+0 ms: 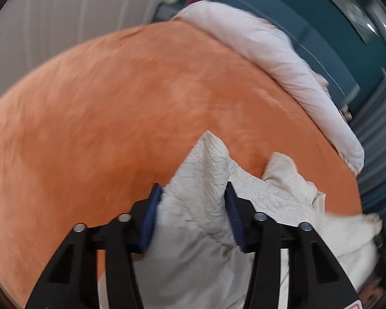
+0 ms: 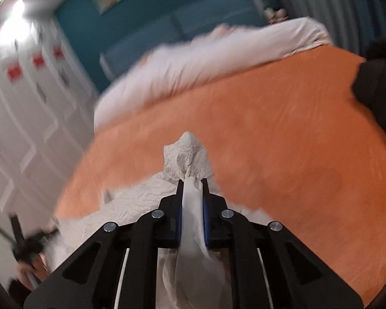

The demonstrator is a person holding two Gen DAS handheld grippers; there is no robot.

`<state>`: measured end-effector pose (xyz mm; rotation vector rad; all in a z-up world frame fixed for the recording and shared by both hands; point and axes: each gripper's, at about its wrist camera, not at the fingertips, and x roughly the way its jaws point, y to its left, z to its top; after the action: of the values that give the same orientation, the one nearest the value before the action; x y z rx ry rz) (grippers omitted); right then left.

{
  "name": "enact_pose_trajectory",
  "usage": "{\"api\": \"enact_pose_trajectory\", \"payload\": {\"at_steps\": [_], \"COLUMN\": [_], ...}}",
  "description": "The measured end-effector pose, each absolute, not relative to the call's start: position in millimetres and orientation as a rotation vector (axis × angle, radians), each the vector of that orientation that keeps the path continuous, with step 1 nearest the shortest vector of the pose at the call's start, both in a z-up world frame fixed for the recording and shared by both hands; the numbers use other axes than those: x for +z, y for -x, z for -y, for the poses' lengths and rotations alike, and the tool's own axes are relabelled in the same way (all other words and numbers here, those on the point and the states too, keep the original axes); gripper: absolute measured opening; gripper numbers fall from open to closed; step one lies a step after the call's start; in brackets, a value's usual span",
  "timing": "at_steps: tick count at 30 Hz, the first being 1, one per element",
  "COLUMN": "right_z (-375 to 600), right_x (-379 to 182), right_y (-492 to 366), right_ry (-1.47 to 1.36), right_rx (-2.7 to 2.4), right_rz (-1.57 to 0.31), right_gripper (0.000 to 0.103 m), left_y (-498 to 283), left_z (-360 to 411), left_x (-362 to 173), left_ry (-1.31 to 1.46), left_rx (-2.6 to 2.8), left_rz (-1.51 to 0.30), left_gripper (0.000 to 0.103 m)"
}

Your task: Fold large clothes

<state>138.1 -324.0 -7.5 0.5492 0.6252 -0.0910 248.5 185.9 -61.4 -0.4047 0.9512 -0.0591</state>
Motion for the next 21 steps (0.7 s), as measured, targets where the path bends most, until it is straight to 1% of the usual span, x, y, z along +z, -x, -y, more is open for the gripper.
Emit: {"api": "enact_pose_trajectory", "payload": {"at_steps": [1, 3, 4, 5, 6, 8, 10, 12, 14, 16, 17, 18, 21], "right_z": [330.7, 331.5, 329.2, 327.2, 327.1, 326.1, 319.6, 307.4, 292.5, 259.7, 239.6, 227.2, 197.8], "right_x": [-17.8, -59.2, -87.5, -98.8, -95.8, -80.1, -55.8, -28.7, -13.8, -9.8, -13.8, -20.1, -47.8], "right_y": [-139.8, -156.0, -164.3, -164.4, -161.7, -155.2, -143.3, -126.9, -124.6, -132.9, -142.8, -148.2, -173.2], "right_ry": [-0.546, -0.476, -0.448, -0.439, -0.44, -0.447, -0.405, -0.356, -0.333, -0.281, -0.242, -0.216, -0.134], "right_rx": [-0.127, -0.203, -0.217, -0.224, -0.236, -0.274, -0.311, -0.301, -0.252, -0.18, -0.144, -0.121, -0.086], "right_rz": [-0.651, -0.807, -0.91, -0.932, -0.916, -0.878, -0.81, -0.702, -0.664, -0.671, -0.695, -0.712, -0.804], "right_gripper": [0.011, 0.013, 0.018, 0.02, 0.021, 0.024, 0.027, 0.027, 0.027, 0.027, 0.027, 0.027, 0.026], "left_y": [-254.4, -272.4, -281.8, -286.4, -289.6, -283.8, -266.5, -243.0, -222.2, -212.1, -211.5, -213.3, -218.7], "left_z": [-176.9, -152.4, -139.6, -131.3, -125.8, -126.0, -132.0, -134.1, -131.1, -112.6, -100.4, -82.8, -46.0], "left_x": [-61.5, -72.1, -83.1, -92.5, -98.9, -91.3, -67.0, -38.4, -15.4, -1.4, 0.3, -3.3, -29.8], "left_ry": [0.378, 0.264, 0.185, 0.138, 0.11, 0.097, 0.09, 0.102, 0.142, 0.157, 0.147, 0.123, 0.031], "left_rx": [-0.068, -0.044, -0.011, 0.011, 0.036, 0.067, 0.107, 0.129, 0.096, 0.029, -0.002, -0.046, -0.081], "left_rz": [-0.952, -0.983, -1.009, -1.036, -1.055, -1.024, -0.951, -0.849, -0.766, -0.726, -0.727, -0.742, -0.806], "left_gripper": [0.044, 0.047, 0.049, 0.053, 0.053, 0.053, 0.054, 0.059, 0.062, 0.065, 0.068, 0.07, 0.07]}}
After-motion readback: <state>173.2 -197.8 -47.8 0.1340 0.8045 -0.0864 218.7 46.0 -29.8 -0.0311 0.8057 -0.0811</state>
